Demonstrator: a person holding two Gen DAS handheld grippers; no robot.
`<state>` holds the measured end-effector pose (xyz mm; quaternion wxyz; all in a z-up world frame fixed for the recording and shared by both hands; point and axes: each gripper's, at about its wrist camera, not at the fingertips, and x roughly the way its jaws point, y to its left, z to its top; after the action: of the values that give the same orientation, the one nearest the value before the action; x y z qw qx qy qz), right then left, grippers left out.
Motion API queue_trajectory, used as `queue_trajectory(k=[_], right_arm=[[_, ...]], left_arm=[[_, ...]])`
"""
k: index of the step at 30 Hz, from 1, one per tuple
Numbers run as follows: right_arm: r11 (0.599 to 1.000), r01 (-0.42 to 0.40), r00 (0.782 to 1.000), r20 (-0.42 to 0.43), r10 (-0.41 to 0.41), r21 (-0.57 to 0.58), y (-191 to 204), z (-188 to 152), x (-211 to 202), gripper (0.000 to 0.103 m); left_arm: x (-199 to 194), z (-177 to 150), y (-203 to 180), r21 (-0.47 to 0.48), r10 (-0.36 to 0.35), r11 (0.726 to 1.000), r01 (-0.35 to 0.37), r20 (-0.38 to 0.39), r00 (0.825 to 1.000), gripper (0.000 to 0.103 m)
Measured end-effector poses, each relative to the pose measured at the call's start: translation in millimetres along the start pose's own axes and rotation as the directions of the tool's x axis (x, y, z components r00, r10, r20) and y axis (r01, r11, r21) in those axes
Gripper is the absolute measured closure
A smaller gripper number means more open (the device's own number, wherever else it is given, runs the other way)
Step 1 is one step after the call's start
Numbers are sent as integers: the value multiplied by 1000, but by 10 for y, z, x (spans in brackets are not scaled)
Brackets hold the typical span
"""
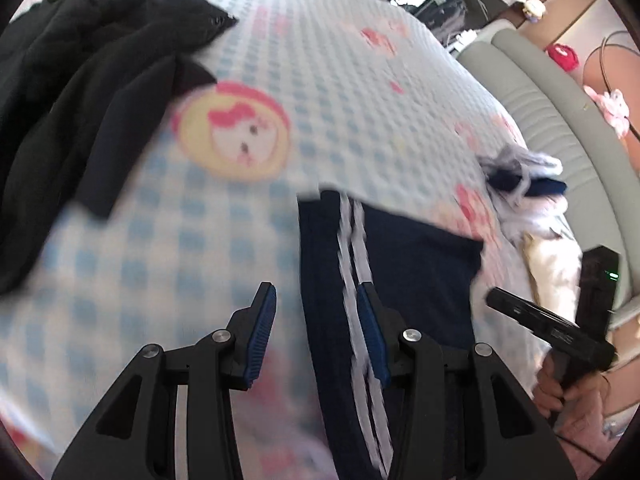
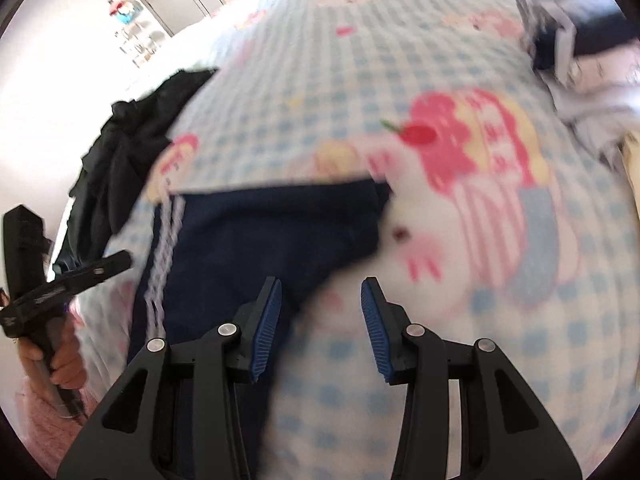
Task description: Fold clothes
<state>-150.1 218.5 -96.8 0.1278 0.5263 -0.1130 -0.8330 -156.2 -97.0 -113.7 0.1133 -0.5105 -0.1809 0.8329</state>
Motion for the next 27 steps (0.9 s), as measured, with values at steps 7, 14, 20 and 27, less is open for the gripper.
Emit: queue_trajectory(k=[7, 14, 20, 27], right_arm=[[995, 45, 998, -36, -42, 85, -38, 291, 454, 61], [994, 107, 994, -16, -107, 4, -57, 269, 421, 94], [991, 126, 992, 2, -126, 47, -175, 313, 409, 94], [985, 144, 982, 106, -154, 90, -154, 238, 102, 91]], left_arm=[[351, 187, -119, 19, -7, 1000, 8, -34, 999, 79], [309, 299, -285, 96, -16, 995, 17, -11, 1000, 89], [347, 433, -280, 107, 43, 993, -42, -7, 999, 79], [-268, 81, 1, -32, 19, 999, -14, 168, 986, 56]])
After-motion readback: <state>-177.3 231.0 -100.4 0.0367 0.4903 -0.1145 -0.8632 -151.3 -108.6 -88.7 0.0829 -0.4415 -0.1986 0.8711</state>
